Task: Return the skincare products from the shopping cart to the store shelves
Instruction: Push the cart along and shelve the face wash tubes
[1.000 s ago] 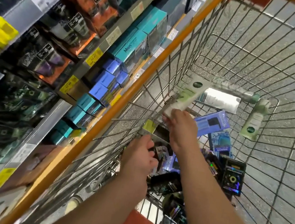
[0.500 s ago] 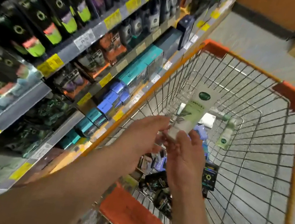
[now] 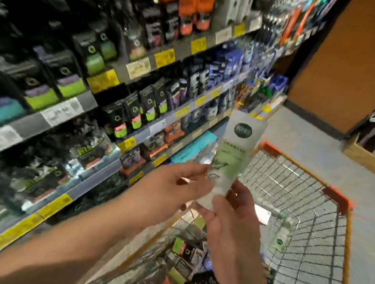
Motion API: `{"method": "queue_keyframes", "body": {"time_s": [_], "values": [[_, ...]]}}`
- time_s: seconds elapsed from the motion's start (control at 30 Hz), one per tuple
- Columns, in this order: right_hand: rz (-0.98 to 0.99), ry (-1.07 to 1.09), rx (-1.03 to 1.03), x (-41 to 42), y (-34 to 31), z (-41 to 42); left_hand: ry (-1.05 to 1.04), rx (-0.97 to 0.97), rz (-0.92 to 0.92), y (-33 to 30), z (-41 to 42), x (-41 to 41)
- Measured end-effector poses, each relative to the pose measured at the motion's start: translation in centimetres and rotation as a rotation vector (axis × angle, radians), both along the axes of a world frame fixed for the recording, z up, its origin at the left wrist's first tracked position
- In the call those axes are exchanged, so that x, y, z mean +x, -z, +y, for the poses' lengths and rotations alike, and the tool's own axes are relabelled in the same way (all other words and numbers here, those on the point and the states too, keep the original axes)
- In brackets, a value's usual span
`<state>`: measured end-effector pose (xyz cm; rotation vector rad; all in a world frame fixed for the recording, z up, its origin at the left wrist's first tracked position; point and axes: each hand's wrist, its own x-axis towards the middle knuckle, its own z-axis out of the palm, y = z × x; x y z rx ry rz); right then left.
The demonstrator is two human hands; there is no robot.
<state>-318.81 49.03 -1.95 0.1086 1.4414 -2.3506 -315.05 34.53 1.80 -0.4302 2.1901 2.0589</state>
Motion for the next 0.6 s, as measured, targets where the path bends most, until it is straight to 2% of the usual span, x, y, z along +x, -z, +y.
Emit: {"method": "queue_keyframes", "body": {"time_s": [0.3,0.5,0.6], "values": [[0.103,-0.225,-0.087,6.7,-6.0,-9.5,-0.068,-0.004,0.130,-7.9,-10.0,9.9],[0.253,-0.500,0.132,11.1,-9.8,-15.8,-0.211,0.009,0.204,-10.5,-15.7,17.0],[0.285,-0.536,0.113,13.7,-10.9,-19.0,-0.312,0.015,0.227,-11.5,-18.2,20.5]]}}
